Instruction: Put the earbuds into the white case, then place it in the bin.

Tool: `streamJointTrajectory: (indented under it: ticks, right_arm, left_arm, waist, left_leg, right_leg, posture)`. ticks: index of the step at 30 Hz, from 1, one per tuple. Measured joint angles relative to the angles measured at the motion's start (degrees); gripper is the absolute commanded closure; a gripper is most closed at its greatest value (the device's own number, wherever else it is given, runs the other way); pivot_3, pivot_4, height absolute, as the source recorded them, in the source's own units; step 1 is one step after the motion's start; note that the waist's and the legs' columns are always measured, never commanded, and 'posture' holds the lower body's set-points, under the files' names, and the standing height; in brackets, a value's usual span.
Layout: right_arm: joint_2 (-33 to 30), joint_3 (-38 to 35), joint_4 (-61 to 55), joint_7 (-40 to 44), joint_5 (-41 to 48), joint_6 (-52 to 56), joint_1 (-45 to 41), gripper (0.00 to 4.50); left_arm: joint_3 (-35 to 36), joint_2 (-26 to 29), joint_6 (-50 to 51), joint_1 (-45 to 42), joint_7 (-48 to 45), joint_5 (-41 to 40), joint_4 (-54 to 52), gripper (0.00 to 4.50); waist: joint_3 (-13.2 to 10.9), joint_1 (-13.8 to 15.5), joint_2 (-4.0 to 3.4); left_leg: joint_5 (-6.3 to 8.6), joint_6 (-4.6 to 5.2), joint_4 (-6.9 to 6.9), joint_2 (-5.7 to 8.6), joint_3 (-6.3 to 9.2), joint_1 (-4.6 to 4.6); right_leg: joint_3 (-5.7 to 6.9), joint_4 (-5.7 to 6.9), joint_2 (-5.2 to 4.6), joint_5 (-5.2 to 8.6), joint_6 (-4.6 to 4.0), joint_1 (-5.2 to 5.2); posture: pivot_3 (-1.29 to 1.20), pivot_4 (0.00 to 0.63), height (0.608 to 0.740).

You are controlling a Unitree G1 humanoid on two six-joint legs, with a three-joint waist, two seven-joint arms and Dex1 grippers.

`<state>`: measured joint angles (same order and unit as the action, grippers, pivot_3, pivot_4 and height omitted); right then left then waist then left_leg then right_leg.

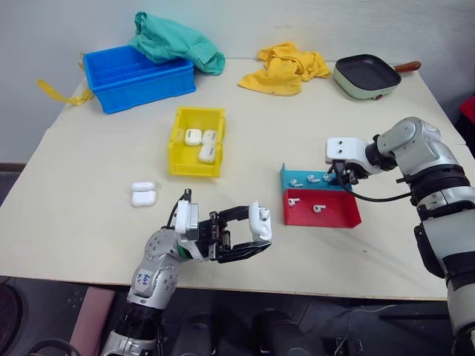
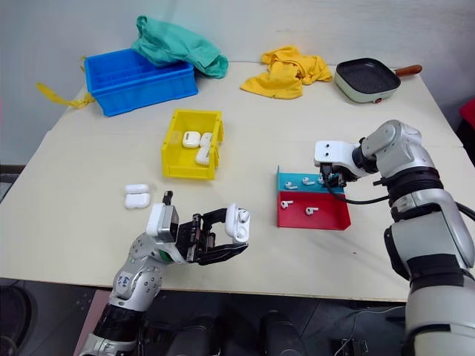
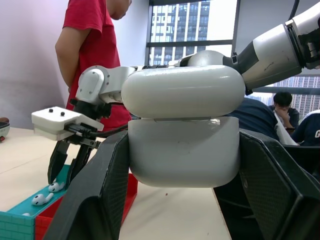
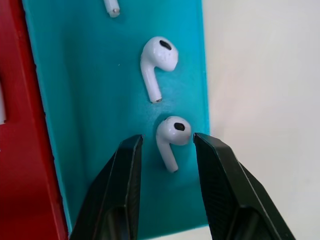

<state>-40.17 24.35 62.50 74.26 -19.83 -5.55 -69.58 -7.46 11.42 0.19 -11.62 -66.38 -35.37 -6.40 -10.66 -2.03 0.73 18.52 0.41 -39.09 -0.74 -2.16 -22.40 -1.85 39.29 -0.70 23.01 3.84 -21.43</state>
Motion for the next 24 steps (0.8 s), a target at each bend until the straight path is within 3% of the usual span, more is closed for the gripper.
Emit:
streamJointTrajectory:
  ticks: [24]
  right_arm:
    - [2.36,-0.37,5.87,-2.64,-2.03,-2.25,-2.75,2.91]
  left_arm:
    - [-0.07,0.46,-0.22,-0.02,0.54,0.0,-0.17,1.72]
  waist:
    - [0.0,-1.14,0.0]
  left_leg:
    - [-0.03,-0.05,-0.05,0.0,0.01,0.07]
  right_leg:
    - [0.0,0.25,0.0,0.0,0.0,-0.03]
  posture:
    - [0.0,0.15,0.74]
